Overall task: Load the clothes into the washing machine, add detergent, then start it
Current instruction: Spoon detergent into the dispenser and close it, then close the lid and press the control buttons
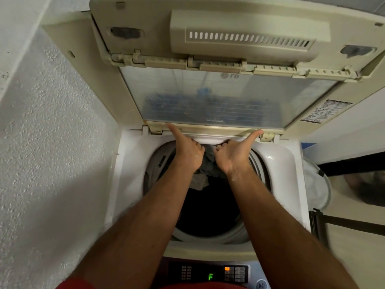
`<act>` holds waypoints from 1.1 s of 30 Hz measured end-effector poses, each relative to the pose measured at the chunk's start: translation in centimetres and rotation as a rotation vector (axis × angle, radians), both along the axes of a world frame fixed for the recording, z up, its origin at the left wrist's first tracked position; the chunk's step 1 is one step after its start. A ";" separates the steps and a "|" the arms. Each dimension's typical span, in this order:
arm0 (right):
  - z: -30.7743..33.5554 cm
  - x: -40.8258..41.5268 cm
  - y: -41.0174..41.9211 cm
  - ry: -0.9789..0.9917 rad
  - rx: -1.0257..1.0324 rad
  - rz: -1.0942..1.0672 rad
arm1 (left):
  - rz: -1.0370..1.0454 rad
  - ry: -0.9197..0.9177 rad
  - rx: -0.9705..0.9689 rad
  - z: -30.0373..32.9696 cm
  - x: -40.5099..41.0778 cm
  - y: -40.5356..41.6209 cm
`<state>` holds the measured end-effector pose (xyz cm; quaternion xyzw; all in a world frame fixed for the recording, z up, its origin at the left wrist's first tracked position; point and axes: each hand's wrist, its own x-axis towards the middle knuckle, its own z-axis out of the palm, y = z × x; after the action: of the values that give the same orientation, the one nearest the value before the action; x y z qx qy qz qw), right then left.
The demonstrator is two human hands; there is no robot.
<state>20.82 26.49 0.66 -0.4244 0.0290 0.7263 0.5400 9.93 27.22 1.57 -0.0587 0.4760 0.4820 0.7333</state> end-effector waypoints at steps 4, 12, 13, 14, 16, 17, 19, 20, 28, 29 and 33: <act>-0.4 -0.5 0.0 -0.023 -0.029 -0.017 | -0.001 -0.012 -0.004 -0.2 -0.1 0.2; -1.6 -0.3 0.4 -0.018 -0.061 -0.056 | 0.032 0.013 -0.033 -0.9 0.0 0.2; -1.6 -0.2 0.3 -0.031 -0.068 -0.048 | 0.028 0.005 -0.033 -1.0 -0.2 -0.1; -1.6 -0.1 0.2 -0.056 -0.072 -0.022 | 0.011 0.005 -0.031 -1.1 -0.4 -0.5; -1.9 0.4 -0.1 -0.138 -0.083 0.071 | -0.048 0.023 -0.024 -0.9 -0.8 -1.1; -1.8 0.7 -0.4 -0.197 -0.100 0.141 | -0.089 0.026 -0.010 -0.7 -1.0 -1.4; -1.2 1.1 -1.4 -0.384 -0.138 0.286 | -0.206 0.077 0.036 0.1 -1.0 -2.2; -0.9 1.2 -2.0 -0.513 -0.150 0.337 | -0.285 0.169 0.065 0.4 -0.9 -2.7; 3.5 0.3 -7.4 -0.864 0.170 0.271 | -0.466 0.676 0.197 3.1 -0.8 -8.5; 4.8 -0.2 -7.7 -0.933 0.246 0.290 | -0.463 0.676 0.186 3.8 -0.7 -9.0; 9.3 -2.0 -8.6 -1.309 0.582 0.363 | -0.388 0.380 0.268 8.9 0.2 -10.3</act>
<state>18.79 17.84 9.94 -0.6086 -0.5634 0.3807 0.4089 10.14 16.97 10.47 0.2219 0.5392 0.3938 0.7105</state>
